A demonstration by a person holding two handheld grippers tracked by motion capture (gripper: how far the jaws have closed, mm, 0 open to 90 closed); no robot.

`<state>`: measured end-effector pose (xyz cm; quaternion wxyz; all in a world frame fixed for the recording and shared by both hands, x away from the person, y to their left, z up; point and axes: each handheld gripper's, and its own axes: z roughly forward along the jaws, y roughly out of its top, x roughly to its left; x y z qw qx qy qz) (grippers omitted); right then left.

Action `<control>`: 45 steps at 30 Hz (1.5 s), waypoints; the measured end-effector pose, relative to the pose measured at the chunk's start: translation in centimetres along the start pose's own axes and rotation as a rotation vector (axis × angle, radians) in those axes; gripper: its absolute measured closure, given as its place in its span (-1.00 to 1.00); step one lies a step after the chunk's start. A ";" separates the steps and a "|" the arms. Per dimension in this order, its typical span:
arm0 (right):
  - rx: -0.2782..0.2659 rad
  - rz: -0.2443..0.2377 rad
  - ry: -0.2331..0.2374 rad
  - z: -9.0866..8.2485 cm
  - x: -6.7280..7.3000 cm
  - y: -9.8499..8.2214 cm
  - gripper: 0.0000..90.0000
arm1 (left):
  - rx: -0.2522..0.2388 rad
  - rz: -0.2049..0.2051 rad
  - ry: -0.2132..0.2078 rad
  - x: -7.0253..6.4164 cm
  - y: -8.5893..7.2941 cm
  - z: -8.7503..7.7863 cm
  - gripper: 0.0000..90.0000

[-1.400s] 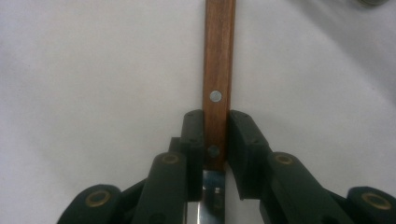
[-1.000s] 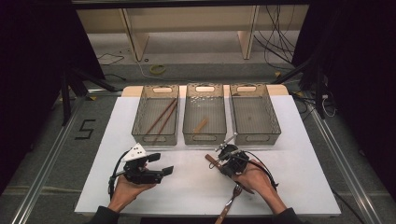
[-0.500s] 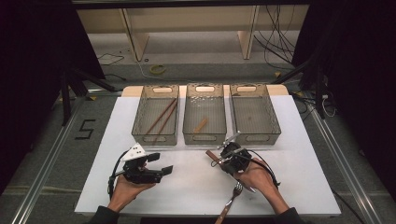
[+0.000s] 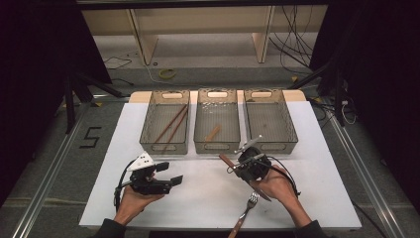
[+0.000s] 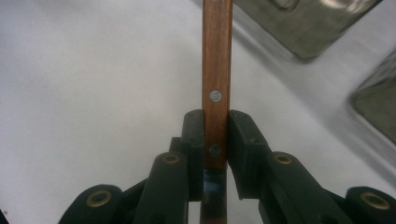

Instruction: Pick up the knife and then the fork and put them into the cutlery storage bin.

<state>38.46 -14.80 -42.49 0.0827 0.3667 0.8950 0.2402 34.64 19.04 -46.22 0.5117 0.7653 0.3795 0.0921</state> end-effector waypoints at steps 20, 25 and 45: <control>-0.189 0.080 -0.062 -5.6 -4.7 2.4 0.73 | -0.013 -0.013 -0.002 0.2 0.0 -0.2 -0.55; -0.210 0.098 -0.087 -6.1 -6.0 3.4 0.73 | -0.023 -0.008 0.000 0.3 0.0 -0.3 -0.55; -0.224 0.208 -0.166 -6.1 -12.0 6.7 0.73 | -0.039 -0.016 -0.001 0.4 0.1 -0.4 -0.56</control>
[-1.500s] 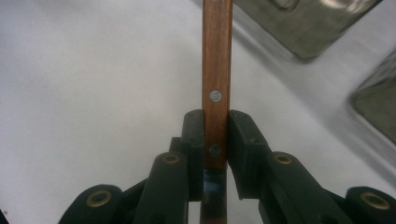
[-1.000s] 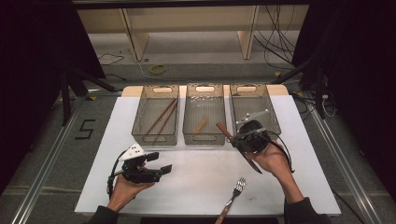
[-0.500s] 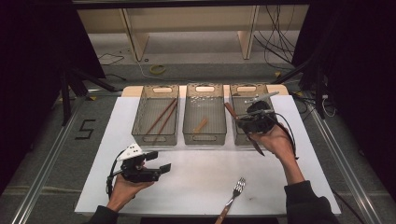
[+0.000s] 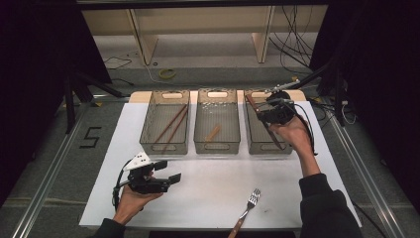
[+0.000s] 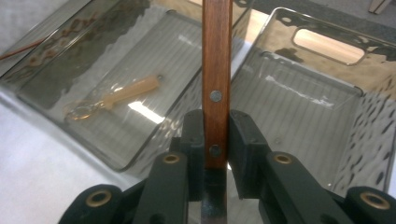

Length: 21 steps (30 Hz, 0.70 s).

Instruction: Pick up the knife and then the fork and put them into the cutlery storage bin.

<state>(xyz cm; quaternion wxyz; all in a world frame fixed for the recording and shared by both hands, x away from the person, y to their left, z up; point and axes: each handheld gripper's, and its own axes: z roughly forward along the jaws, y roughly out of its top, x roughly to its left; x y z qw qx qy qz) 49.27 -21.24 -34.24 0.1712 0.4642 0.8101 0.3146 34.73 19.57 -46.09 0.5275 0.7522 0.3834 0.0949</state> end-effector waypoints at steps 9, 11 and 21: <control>-0.006 0.039 -0.033 0.7 -1.7 1.0 0.73 | 0.003 0.000 -0.003 0.1 0.0 0.0 -0.56; -0.008 0.048 -0.036 0.9 -2.0 1.3 0.73 | 0.002 0.000 -0.004 0.1 0.0 0.0 -0.56; -0.005 0.081 -0.056 2.0 -3.1 2.0 0.73 | -0.001 -0.001 -0.005 0.1 0.0 -0.1 -0.56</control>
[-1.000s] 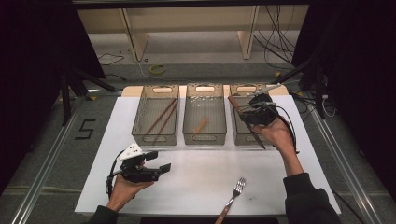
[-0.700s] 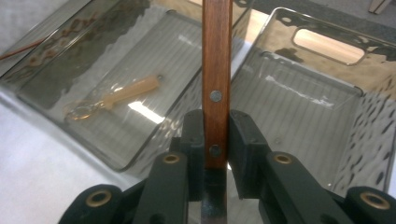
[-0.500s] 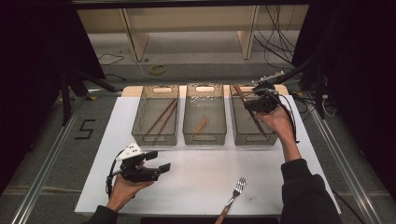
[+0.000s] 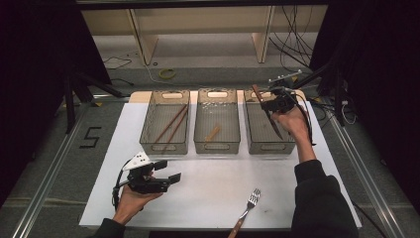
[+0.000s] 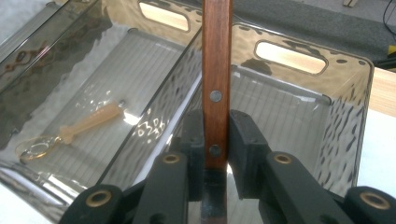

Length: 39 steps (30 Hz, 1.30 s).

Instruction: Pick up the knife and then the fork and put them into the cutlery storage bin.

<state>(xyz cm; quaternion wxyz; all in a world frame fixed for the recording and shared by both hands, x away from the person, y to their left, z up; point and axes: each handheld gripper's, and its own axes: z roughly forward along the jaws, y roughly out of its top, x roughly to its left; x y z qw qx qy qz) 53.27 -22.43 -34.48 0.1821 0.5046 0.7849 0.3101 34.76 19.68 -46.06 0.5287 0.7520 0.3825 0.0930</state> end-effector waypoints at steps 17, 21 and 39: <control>0.011 0.030 -0.028 1.8 -1.1 0.3 0.73 | -0.001 -0.002 -0.001 0.0 0.0 0.0 -0.56; 0.018 0.031 -0.029 2.2 -1.1 0.3 0.73 | -0.001 -0.002 -0.001 0.0 0.0 0.0 -0.56; 0.047 0.041 -0.029 3.8 -0.9 -0.4 0.72 | -0.001 -0.004 0.000 0.1 0.0 -0.1 -0.56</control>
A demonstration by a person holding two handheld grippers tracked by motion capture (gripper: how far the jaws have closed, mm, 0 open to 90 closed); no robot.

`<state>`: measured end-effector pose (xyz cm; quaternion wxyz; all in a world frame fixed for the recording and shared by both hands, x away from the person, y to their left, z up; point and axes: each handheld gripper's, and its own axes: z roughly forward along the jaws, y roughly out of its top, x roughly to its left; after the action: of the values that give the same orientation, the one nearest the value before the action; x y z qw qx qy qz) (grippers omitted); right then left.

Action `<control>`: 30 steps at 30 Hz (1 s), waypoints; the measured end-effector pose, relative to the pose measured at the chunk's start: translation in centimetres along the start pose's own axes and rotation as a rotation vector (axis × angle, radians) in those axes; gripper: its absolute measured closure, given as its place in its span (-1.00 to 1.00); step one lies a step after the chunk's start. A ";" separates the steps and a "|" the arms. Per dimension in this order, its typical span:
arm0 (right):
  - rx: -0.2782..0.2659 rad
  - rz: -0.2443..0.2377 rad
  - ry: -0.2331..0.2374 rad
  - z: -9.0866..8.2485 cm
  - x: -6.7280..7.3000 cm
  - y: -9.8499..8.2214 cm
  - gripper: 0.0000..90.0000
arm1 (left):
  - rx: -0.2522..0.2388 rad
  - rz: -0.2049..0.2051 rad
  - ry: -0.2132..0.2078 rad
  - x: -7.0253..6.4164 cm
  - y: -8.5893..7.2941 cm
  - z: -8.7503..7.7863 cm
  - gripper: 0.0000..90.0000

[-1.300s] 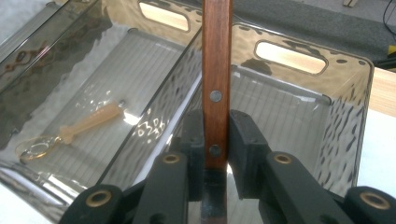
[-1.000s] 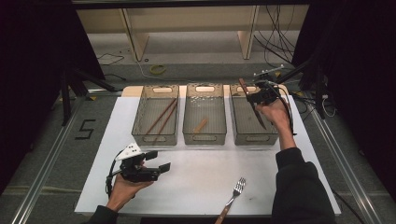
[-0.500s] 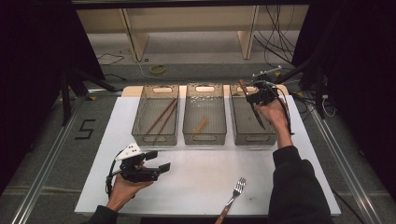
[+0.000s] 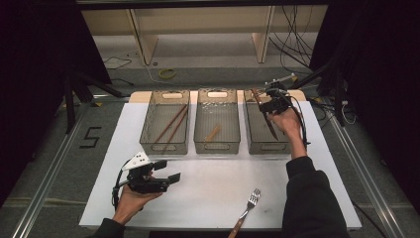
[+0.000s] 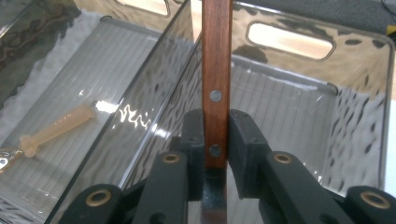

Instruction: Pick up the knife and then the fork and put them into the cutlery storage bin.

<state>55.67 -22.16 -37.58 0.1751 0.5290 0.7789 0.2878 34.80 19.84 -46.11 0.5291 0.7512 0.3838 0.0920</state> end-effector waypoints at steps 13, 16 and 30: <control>0.046 -0.020 -0.024 1.0 0.4 -0.8 0.95 | 0.001 -0.001 -0.001 -0.1 0.0 0.1 -0.56; 0.046 -0.012 -0.003 1.1 0.4 -0.7 0.45 | 0.001 0.001 -0.002 0.0 0.0 0.1 -0.57; 0.057 -0.015 0.068 -0.3 0.5 -0.9 -0.15 | 0.001 -0.001 -0.003 0.0 0.0 0.1 -0.57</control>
<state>54.66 -21.99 -37.94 0.1353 0.5177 0.7963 0.2820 34.83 19.73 -46.14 0.5295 0.7512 0.3835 0.0906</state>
